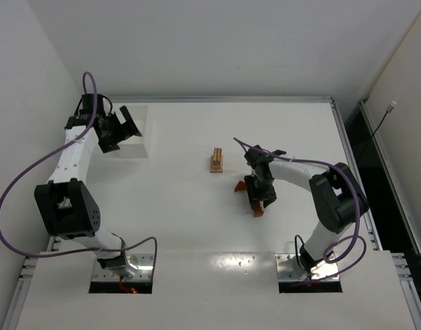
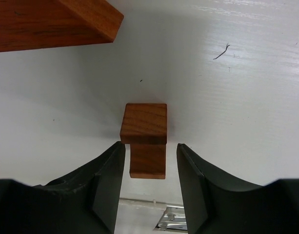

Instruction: Build the wood block tower

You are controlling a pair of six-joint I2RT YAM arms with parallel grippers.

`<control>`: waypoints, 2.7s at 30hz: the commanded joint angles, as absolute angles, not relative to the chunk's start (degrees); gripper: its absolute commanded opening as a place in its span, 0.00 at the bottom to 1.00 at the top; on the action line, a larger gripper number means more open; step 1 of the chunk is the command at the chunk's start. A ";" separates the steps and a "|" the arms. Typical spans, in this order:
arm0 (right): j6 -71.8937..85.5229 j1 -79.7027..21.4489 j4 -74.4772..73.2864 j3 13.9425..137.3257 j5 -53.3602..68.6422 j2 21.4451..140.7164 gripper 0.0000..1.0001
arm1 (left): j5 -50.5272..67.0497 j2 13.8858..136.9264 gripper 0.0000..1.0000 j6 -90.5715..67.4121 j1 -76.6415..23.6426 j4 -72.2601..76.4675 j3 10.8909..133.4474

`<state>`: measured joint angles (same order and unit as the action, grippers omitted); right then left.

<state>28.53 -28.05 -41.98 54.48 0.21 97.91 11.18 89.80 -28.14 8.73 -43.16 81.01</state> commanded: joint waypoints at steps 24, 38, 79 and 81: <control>26.98 -28.13 -37.18 54.75 1.58 103.18 0.22 | 11.51 89.03 1.00 -28.83 9.58 -41.84 80.60; 25.38 -24.00 -26.14 60.56 27.55 94.59 0.00 | 44.31 79.46 1.00 -20.21 9.05 -32.72 63.23; 76.38 -27.25 26.02 77.17 50.10 98.53 0.00 | 67.85 83.50 0.71 -49.56 -7.82 8.96 68.38; 76.38 -27.25 26.02 77.17 50.10 98.53 0.00 | 67.85 83.50 0.65 -50.19 -7.82 9.58 68.38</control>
